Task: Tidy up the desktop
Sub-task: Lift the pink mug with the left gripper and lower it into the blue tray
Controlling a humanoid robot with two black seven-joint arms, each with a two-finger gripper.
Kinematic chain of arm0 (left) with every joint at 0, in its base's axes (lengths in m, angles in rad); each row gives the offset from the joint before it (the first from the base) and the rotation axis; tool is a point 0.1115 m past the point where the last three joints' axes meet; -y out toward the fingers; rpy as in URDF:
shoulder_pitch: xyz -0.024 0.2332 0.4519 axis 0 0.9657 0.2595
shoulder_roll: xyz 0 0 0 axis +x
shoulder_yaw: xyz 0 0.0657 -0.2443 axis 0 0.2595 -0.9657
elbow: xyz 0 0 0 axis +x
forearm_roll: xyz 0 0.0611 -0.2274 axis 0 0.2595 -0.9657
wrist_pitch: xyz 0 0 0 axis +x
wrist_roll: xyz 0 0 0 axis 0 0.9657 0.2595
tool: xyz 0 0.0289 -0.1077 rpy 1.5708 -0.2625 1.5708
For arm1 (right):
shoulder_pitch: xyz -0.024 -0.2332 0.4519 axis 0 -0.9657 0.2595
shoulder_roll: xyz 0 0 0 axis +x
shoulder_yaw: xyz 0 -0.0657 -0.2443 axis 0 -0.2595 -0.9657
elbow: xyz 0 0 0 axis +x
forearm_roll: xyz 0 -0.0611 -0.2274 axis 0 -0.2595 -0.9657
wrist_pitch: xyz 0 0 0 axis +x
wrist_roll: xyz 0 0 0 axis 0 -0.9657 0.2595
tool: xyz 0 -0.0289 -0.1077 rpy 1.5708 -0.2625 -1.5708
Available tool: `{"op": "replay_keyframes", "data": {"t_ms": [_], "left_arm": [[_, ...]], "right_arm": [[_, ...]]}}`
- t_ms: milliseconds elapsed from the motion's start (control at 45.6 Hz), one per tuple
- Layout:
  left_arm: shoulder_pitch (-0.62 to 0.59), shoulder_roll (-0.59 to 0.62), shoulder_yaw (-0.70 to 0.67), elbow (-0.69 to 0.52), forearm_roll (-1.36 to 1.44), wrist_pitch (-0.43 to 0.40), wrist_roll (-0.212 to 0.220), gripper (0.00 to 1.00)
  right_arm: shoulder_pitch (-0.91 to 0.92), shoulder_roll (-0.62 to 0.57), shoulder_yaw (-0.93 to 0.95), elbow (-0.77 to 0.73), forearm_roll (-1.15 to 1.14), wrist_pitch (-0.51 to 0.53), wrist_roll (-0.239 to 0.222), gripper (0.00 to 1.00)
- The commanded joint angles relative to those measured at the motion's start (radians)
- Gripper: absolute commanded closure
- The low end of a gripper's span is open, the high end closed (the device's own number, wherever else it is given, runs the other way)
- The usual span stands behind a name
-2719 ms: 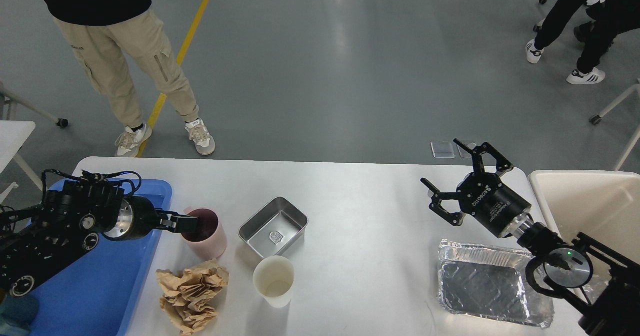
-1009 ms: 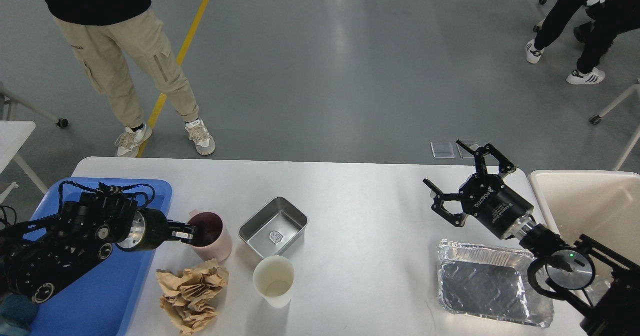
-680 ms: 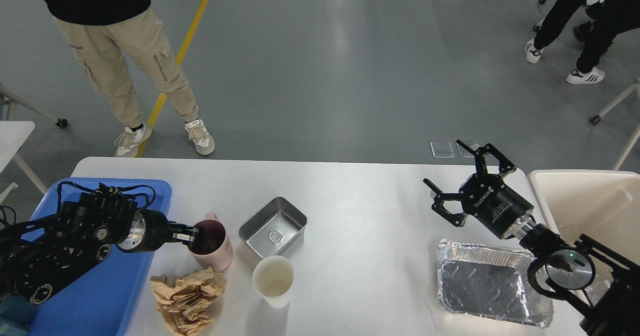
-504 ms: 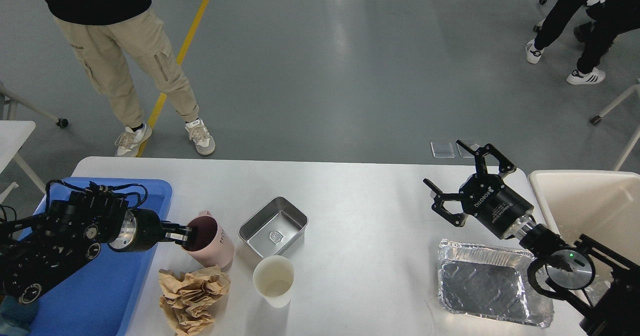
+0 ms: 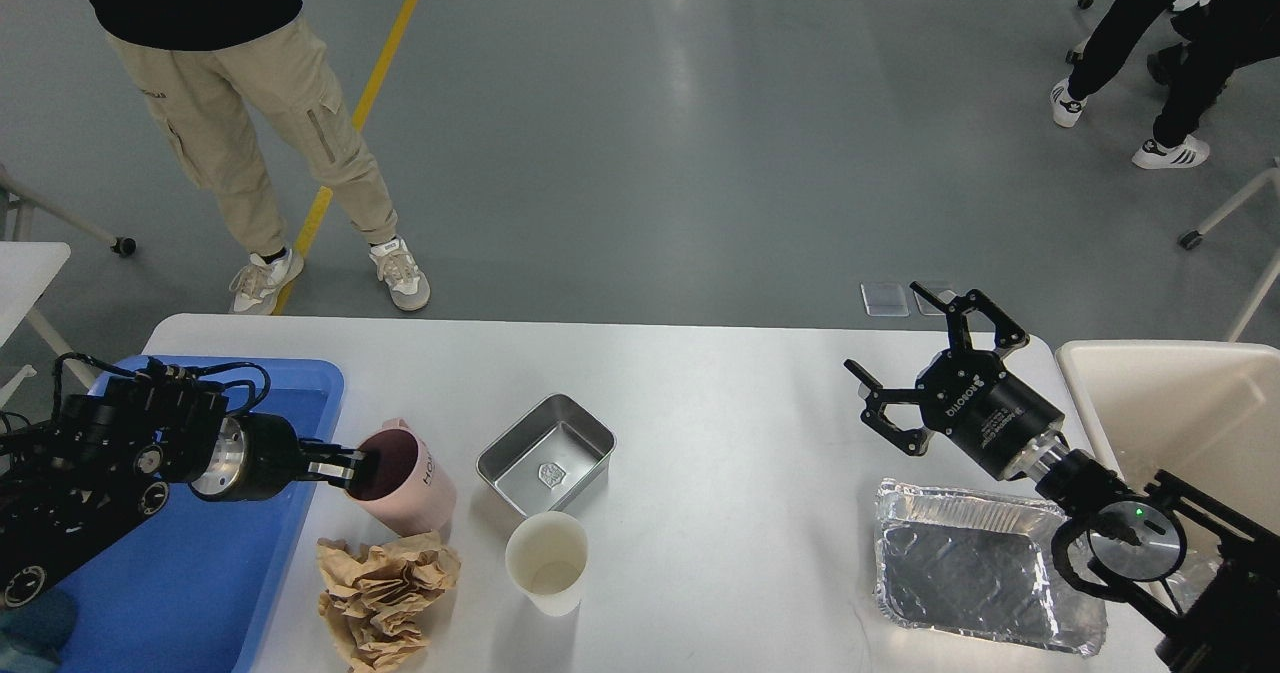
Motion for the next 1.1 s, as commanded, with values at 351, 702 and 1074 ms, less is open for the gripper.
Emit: {"op": "replay_keyframes", "data": {"t_ms": [351,702,1074], "left_arm": [[-0.017,0.4,-0.043,-0.28,-0.075,-0.015,-0.075,1.0],[-0.015,0.723,-0.092,-0.397,-0.188,-0.014,-0.169,1.0],[0.005,0.878,0.076,-0.388,-0.181,0.107,-0.247,1.0]], "right_arm": [[0.005,0.021,0.0,-0.031,-0.046,-0.005,0.0,0.0],[0.005,0.022,-0.002,-0.031,-0.047,-0.003,0.0,0.0],[0.003,0.022,0.001,-0.022,-0.047,-0.005,0.0,0.0]]}}
